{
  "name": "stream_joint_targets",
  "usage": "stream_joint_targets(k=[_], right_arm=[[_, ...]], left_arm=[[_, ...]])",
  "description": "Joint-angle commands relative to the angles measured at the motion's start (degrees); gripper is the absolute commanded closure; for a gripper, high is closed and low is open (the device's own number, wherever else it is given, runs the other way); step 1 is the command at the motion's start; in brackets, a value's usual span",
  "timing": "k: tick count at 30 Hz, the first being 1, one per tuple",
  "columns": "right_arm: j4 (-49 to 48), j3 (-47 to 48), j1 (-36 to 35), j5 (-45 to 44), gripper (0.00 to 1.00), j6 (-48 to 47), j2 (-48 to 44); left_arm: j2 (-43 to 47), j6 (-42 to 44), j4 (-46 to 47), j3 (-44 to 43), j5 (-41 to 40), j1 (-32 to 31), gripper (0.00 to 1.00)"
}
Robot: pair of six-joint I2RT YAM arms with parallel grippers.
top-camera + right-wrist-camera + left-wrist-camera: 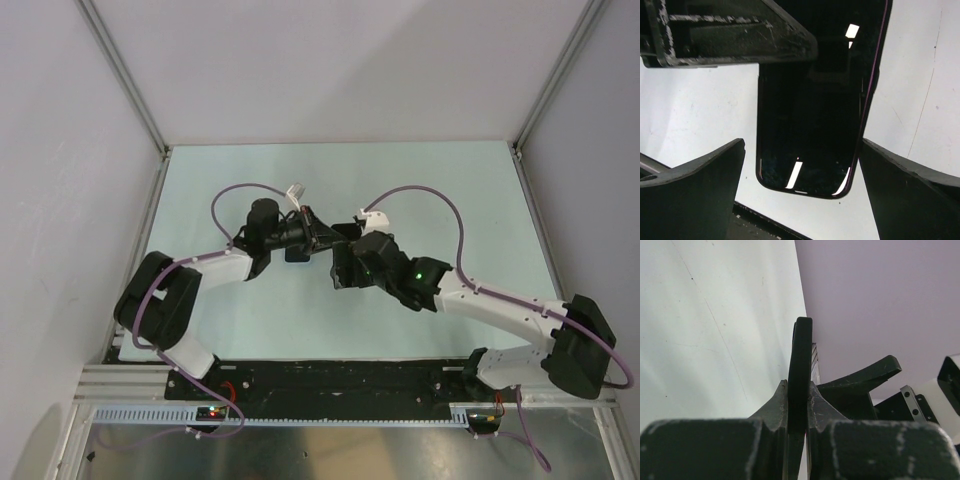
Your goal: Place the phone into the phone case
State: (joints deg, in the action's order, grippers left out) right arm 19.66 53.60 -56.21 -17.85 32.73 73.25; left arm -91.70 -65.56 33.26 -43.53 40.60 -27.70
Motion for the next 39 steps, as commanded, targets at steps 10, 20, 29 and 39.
stream_joint_targets(k=[10, 20, 29, 39], right_arm=[[2.66, 7.37, -1.75, -7.29, 0.27, 0.00, 5.91], [3.89, 9.63, -1.24, -8.47, 0.84, 0.65, 9.50], [2.52, 11.89, 3.19, -7.43, 0.95, 0.86, 14.60], [3.50, 21.59, 8.72, -5.48, 0.97, -1.01, 26.94]], left_arm=[[-0.03, -0.65, 2.94, -2.86, -0.28, -1.06, 1.00], [-1.34, 1.60, -2.00, -5.19, -2.80, -1.04, 0.83], [-2.28, 10.97, -23.03, -15.02, -17.78, 1.09, 0.17], [11.10, 15.96, -47.48, -14.27, -40.47, 7.07, 0.08]])
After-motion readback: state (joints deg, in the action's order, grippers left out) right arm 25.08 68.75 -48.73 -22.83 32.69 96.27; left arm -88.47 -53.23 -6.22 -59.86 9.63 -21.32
